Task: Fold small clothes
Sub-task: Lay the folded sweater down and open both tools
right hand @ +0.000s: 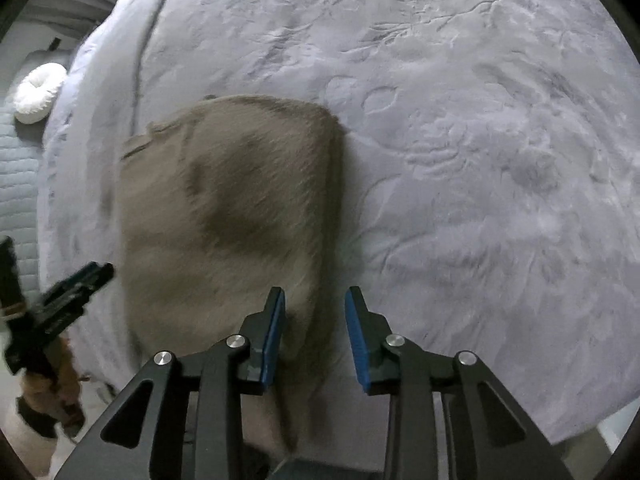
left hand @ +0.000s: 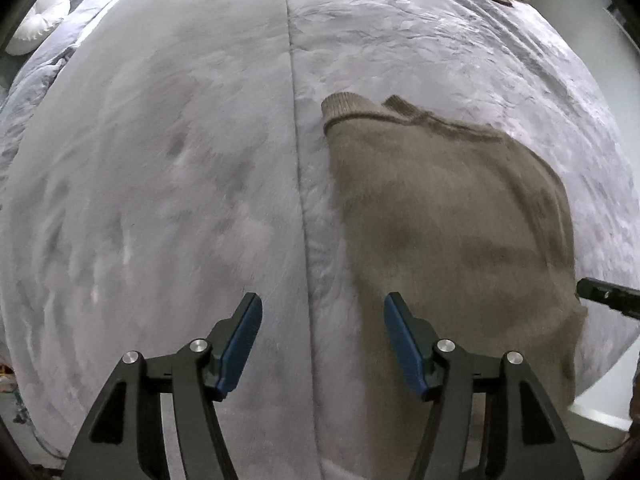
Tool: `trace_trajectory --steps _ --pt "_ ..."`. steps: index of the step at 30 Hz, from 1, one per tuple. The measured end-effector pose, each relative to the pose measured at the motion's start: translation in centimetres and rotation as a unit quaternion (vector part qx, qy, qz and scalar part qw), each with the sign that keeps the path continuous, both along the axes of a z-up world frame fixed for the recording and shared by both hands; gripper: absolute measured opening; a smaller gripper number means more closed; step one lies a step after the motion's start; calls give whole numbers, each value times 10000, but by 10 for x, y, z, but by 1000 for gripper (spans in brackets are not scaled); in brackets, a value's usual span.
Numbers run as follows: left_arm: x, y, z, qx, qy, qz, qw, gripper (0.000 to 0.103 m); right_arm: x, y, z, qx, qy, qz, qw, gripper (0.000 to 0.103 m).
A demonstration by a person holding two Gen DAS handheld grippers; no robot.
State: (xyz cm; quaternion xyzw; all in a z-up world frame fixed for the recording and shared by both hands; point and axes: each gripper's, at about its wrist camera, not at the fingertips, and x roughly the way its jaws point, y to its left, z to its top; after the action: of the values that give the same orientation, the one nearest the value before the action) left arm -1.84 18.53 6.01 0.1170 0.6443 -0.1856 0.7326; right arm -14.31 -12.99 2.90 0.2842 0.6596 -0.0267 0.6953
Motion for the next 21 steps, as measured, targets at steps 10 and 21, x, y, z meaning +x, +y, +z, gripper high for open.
trace_trajectory --steps 10,21 --pt "-34 -3 -6 134 423 -225 9988 65 -16 57 5 246 309 264 9989 41" --pt "-43 -1 -4 268 460 -229 9983 65 -30 65 -7 -152 702 196 9972 28"
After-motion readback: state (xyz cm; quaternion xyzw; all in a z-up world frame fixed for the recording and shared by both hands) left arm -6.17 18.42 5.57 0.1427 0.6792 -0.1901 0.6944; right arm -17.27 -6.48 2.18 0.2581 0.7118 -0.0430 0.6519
